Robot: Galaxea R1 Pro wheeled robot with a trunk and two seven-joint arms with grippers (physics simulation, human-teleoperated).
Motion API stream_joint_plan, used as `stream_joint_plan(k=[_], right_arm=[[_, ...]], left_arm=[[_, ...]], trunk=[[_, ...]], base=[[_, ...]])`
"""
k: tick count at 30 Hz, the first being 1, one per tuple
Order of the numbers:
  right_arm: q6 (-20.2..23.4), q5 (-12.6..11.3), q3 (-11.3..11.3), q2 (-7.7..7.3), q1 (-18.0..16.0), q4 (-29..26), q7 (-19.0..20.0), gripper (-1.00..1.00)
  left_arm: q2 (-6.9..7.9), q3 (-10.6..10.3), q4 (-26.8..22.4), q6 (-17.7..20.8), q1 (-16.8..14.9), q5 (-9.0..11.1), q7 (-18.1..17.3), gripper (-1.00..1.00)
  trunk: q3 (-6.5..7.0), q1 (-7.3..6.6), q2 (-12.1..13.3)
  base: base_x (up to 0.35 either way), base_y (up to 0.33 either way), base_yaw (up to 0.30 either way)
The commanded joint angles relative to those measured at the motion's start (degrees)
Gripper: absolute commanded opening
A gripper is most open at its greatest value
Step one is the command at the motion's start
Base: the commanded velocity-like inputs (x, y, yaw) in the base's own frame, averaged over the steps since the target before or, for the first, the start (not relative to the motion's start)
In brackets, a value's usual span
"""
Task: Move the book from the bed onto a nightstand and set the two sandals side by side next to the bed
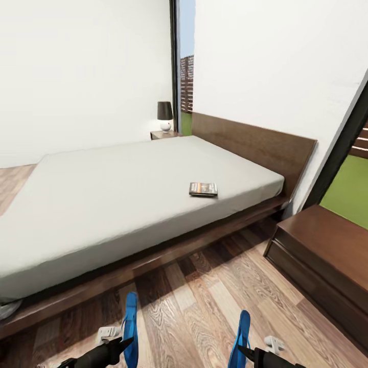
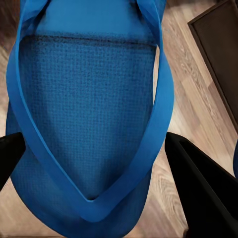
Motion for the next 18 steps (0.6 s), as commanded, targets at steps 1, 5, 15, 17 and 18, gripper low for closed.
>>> stream_joint_plan(k=[1,5,15,17,18], right_arm=[[0.4,-0.6,0.4,-0.05,0.0,-0.1,0.1,-1.0],[0.4,-0.6,0.4,-0.03,0.0,-0.1,0.1,-1.0],[0.4,-0.6,0.4,-0.05,0.0,-0.1,0.1,-1.0],[0.4,-0.6,0.4,-0.03,0.0,-0.1,0.1,-1.0],[0.4,-0.6,0.4,-0.04,0.0,-0.1,0.1,-1.0]], left_arm=[[-0.01,0.1,0.0,0.6,0.0,0.5,-0.3,-1.0],[-0.01,0.1,0.0,0.6,0.0,0.5,-0.3,-1.0],[-0.01,0.1,0.0,0.6,0.0,0.5,-0.3,-1.0],[-0.01,0.1,0.0,0.6,0.0,0.5,-0.3,-1.0],[-0.01,0.1,0.0,0.6,0.0,0.5,-0.3,-1.0]], trunk=[[-0.08,-0.01,0.0],[-0.2,-0.01,0.0],[-0.51,-0.01,0.0],[-0.58,-0.01,0.0],[-0.61,-0.01,0.0]], base=[[0.0,0.0,0.273],[0.0,0.0,0.273],[0.0,0.0,0.273],[0.0,0.0,0.273],[0.0,0.0,0.273]])
